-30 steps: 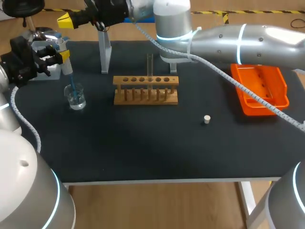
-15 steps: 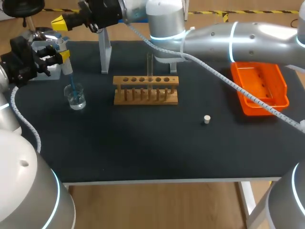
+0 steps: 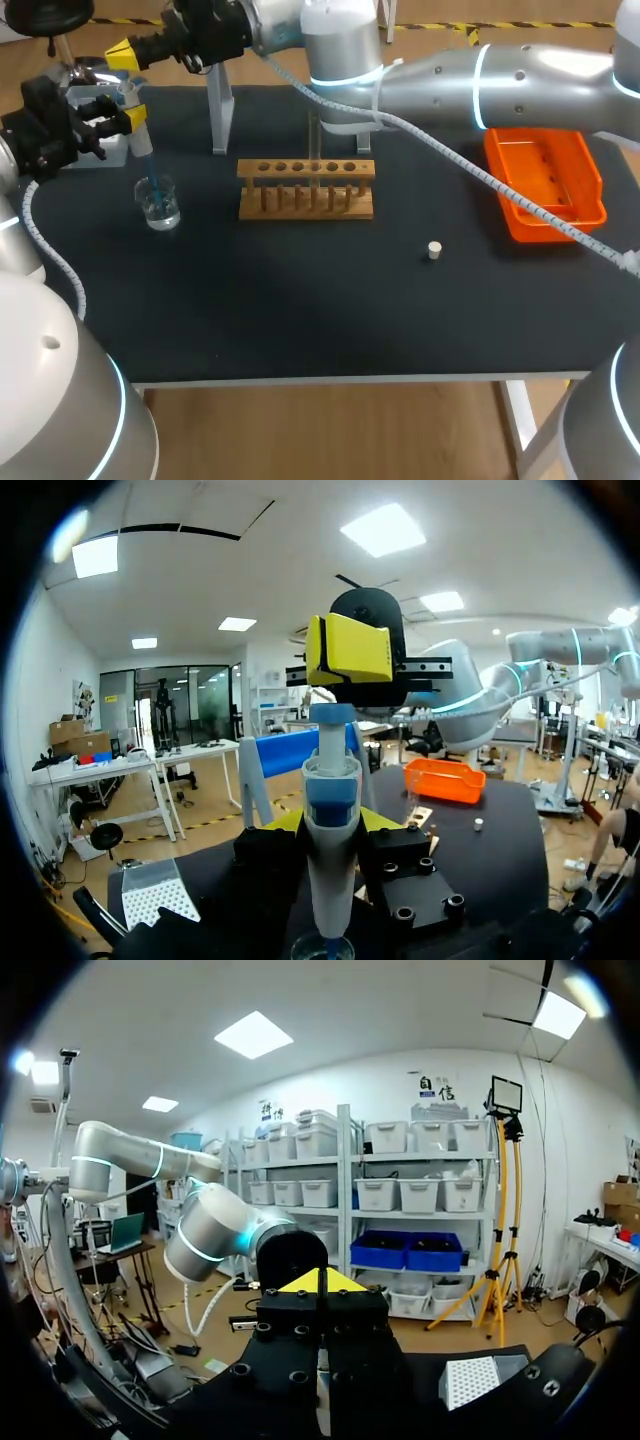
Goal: Invert the test tube, pick up the pipette, mount the tip to pipette, aspirate from beaker and dispense into the tube, eject the tip, return the pipette, and cap with the stopper.
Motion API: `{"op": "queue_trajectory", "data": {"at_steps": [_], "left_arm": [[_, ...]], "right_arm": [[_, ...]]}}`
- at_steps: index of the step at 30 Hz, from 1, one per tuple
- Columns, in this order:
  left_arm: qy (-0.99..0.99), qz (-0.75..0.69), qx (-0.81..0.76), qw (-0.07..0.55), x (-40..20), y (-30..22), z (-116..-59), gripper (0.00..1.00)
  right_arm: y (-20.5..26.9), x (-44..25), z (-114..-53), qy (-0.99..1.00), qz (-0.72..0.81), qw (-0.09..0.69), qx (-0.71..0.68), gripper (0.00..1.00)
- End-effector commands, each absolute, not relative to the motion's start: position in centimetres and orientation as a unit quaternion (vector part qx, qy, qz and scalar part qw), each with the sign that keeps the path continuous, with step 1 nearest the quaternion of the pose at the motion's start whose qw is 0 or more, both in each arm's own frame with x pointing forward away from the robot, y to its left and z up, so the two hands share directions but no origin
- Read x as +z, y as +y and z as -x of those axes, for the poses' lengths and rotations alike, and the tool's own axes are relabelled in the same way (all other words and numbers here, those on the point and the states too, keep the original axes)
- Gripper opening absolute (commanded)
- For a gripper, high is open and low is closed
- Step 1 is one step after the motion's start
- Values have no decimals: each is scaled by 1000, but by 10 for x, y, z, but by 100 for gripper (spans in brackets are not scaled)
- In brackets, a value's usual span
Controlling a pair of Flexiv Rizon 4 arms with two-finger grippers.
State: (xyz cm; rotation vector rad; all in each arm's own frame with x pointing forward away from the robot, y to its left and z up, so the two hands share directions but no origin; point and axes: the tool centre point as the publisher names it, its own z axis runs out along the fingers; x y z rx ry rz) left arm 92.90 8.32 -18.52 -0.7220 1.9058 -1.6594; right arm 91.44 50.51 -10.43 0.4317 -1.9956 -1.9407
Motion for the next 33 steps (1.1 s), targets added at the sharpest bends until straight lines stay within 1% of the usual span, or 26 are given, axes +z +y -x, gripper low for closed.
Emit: {"op": "queue_trajectory", "data": {"at_steps": [1, 33], "left_arm": [[701, 266, -611, 255, -185, 83, -929, 0], [701, 266, -611, 255, -185, 83, -929, 0]], "right_arm": [[509, -107, -919, -698, -155, 167, -679, 0], [513, -125, -920, -706, -144, 172, -672, 0]]}}
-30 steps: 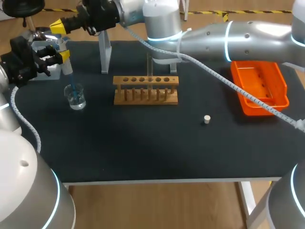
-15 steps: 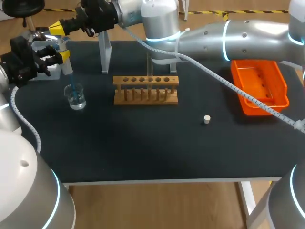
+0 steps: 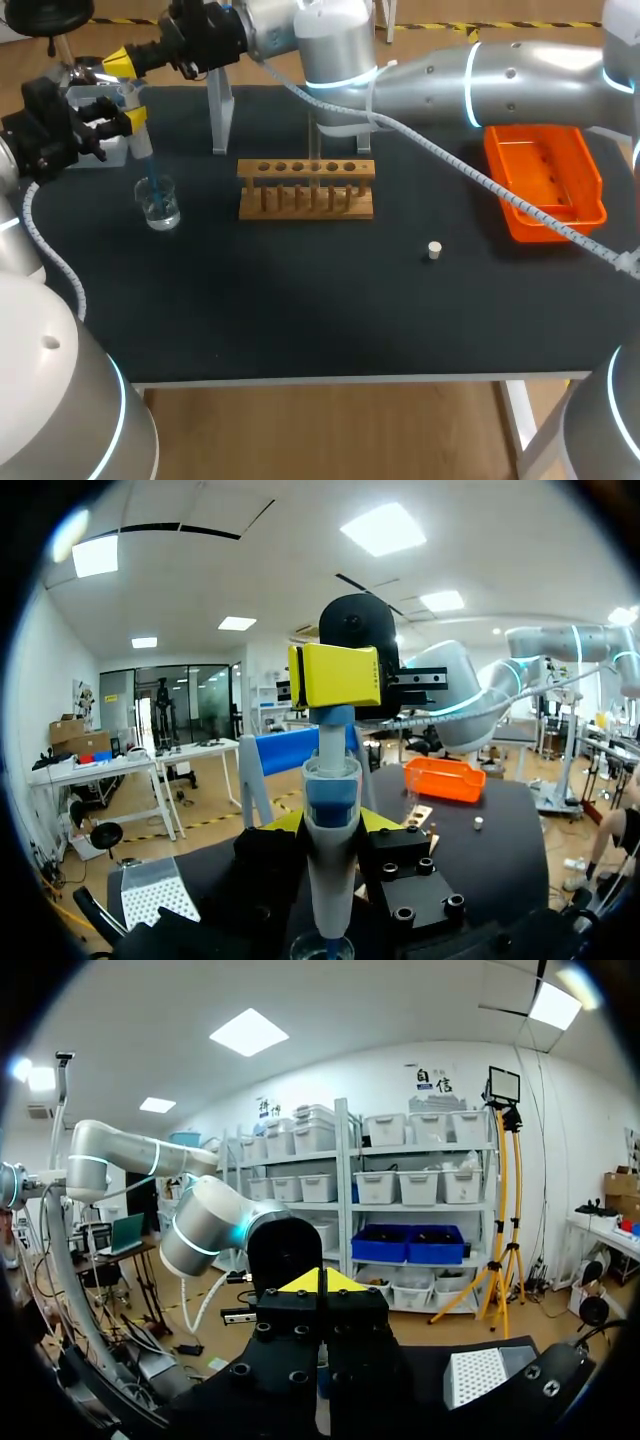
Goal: Invert the test tube, pick up the pipette, mount the tip to pipette, aspirate from beaker and dispense into the tube, eject the tip, return the pipette, and cap with the stopper.
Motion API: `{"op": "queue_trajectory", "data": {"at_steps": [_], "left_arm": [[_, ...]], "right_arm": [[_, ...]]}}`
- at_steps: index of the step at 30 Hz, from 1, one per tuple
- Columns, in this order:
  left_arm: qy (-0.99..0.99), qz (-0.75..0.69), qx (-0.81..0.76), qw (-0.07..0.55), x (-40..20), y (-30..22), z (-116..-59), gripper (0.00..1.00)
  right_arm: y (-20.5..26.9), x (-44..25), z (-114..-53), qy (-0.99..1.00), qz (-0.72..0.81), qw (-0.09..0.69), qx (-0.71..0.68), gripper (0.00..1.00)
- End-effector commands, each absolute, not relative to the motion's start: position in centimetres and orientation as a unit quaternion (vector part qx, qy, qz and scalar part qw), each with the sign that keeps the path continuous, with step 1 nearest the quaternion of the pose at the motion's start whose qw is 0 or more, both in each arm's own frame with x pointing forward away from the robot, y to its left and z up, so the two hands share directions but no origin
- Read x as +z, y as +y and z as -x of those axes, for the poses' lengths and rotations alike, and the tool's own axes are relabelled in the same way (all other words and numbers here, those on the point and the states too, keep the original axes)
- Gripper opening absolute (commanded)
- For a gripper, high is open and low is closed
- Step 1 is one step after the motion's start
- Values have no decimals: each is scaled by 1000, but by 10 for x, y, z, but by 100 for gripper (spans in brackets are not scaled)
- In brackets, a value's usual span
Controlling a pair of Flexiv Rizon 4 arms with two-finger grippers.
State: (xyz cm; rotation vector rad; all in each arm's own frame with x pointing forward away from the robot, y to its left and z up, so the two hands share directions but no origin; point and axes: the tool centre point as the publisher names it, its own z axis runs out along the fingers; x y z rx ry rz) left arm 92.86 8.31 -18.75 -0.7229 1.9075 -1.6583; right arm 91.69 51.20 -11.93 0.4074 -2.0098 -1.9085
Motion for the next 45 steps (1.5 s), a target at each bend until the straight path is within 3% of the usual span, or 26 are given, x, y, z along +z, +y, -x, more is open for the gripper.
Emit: {"op": "queue_trajectory", "data": {"at_steps": [1, 31, 33, 34, 45], "left_arm": [[701, 266, -611, 255, -185, 83, -929, 0], [701, 266, -611, 255, -185, 83, -929, 0], [701, 266, -611, 255, -185, 83, -929, 0], [701, 266, -611, 255, -185, 83, -929, 0], [701, 266, -611, 255, -185, 83, -929, 0]], "right_arm": [[513, -126, -919, -706, -143, 172, -672, 0], [510, -143, -915, -713, -126, 170, -669, 0], [508, -137, -915, -717, -126, 158, -667, 44], [506, -134, -915, -718, -125, 155, -667, 100], [463, -110, -913, -718, -122, 120, -674, 100]]}}
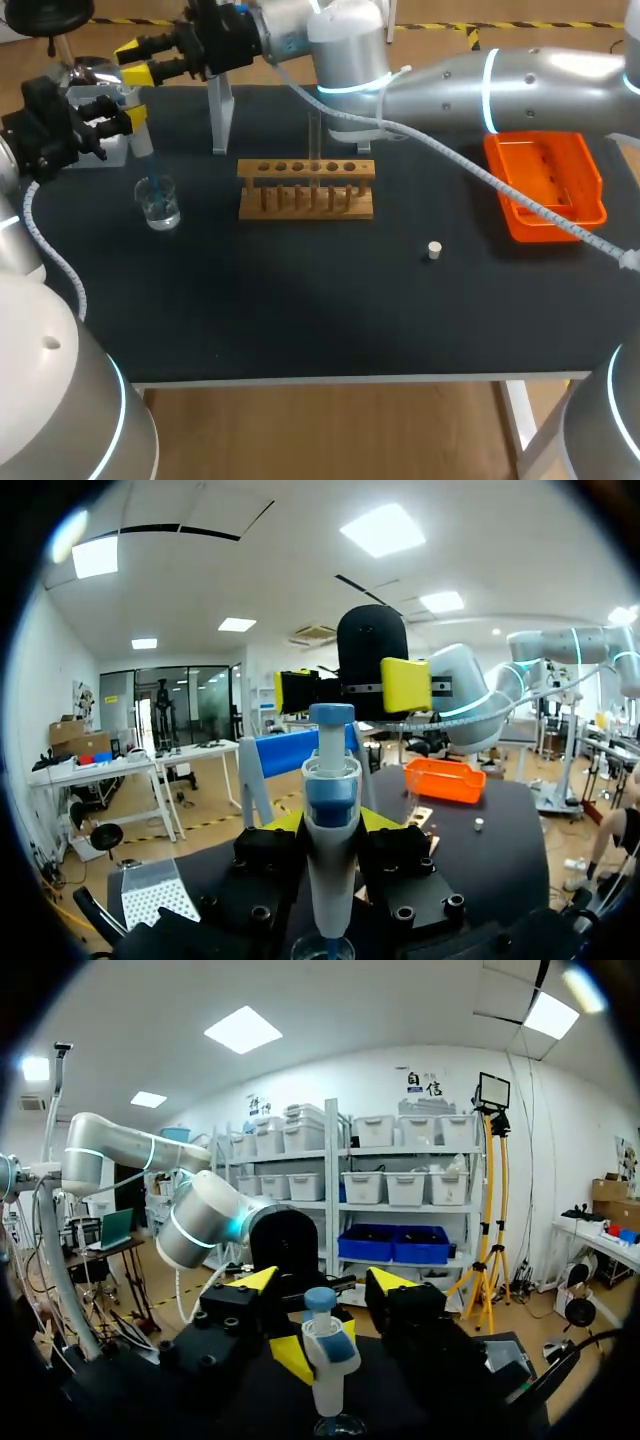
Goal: Invert the test tube, pick up the pipette, mount the tip to pipette, aspirate from beaker and dispense into the tube, eject the tip, return the pipette, and cap with the stopper.
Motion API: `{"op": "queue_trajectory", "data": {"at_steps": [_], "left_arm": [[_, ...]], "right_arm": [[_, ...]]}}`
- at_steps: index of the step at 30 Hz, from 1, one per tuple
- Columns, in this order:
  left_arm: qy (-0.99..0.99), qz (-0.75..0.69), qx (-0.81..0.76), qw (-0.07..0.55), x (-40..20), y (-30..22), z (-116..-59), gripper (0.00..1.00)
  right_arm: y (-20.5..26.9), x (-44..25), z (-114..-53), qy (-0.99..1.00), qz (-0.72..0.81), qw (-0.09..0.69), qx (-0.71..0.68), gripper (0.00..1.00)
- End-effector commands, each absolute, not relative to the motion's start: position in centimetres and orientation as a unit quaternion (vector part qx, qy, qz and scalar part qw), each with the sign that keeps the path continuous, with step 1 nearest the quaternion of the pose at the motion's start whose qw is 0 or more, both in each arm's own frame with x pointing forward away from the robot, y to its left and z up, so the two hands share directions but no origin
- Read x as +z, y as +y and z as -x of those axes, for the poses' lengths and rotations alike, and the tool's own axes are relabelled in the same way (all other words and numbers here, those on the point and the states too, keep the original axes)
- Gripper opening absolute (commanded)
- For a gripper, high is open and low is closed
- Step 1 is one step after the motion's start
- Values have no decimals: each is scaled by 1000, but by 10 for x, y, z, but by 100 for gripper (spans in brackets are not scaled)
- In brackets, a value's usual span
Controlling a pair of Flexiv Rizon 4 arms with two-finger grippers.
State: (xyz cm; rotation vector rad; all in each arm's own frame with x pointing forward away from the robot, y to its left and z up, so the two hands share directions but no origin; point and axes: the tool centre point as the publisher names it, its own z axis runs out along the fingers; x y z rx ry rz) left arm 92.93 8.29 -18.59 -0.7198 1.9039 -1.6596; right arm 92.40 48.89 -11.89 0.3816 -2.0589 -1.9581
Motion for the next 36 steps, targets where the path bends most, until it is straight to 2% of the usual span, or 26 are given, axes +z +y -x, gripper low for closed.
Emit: {"op": "queue_trajectory", "data": {"at_steps": [1, 21, 36], "left_arm": [[701, 266, -611, 255, -185, 83, -929, 0], [701, 266, -611, 255, -185, 83, -929, 0], [701, 266, -611, 255, -185, 83, -929, 0]], "right_arm": [[456, -108, -912, -719, -122, 117, -675, 100], [311, -123, -915, -745, -62, 57, -662, 100], [247, -141, -920, -762, -22, 28, -646, 100]]}}
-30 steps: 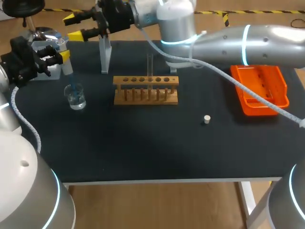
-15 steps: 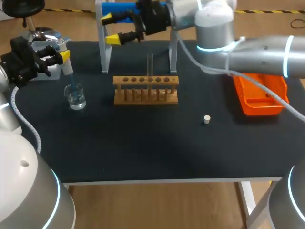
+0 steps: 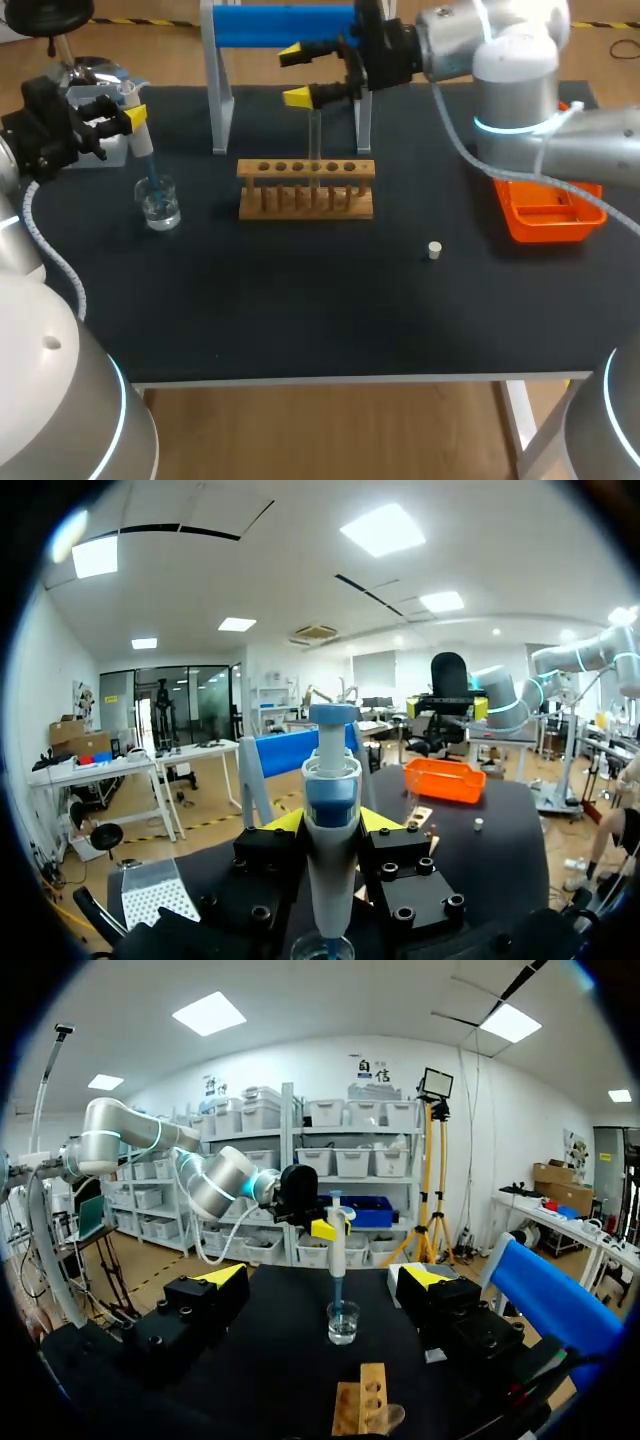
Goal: Invert the test tube, pick up the pipette, mount the tip to pipette, aspirate from beaker and dispense into the tube, eject the tip, return the pipette, and cap with the stopper.
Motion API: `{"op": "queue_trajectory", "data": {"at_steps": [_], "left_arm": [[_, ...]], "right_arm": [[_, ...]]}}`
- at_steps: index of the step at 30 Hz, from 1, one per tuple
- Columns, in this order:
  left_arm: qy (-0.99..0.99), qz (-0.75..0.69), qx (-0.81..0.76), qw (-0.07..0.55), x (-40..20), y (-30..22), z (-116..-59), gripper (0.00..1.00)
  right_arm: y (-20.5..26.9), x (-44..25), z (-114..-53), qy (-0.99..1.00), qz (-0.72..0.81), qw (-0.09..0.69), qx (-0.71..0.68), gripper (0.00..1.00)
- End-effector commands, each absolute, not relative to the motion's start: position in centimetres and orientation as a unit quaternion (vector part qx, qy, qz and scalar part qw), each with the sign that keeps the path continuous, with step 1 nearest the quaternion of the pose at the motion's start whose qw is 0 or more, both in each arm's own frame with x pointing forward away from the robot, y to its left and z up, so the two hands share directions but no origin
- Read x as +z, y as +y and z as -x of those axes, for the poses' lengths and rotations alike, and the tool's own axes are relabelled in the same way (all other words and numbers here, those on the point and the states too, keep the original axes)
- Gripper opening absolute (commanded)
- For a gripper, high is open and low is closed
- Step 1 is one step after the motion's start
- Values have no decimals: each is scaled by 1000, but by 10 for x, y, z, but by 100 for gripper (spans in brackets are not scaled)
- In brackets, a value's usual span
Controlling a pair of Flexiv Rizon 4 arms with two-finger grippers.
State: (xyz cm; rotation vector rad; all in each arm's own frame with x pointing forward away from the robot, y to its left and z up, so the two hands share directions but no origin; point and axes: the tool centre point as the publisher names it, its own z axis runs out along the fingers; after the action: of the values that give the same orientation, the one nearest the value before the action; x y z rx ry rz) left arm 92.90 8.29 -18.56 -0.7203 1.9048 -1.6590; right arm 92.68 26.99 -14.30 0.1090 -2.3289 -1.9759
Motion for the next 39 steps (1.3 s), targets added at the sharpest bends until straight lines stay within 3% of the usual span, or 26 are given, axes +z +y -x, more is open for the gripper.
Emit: {"op": "queue_trajectory", "data": {"at_steps": [1, 22, 39], "left_arm": [[701, 266, -611, 255, -185, 83, -929, 0], [701, 266, -611, 255, -185, 83, -929, 0], [701, 266, -611, 255, -185, 83, -929, 0]], "right_arm": [[244, -142, -920, -762, -21, 27, -646, 100], [201, -199, -936, -786, -2, 11, -618, 100], [193, -255, -951, -817, -22, 12, -576, 100]]}}
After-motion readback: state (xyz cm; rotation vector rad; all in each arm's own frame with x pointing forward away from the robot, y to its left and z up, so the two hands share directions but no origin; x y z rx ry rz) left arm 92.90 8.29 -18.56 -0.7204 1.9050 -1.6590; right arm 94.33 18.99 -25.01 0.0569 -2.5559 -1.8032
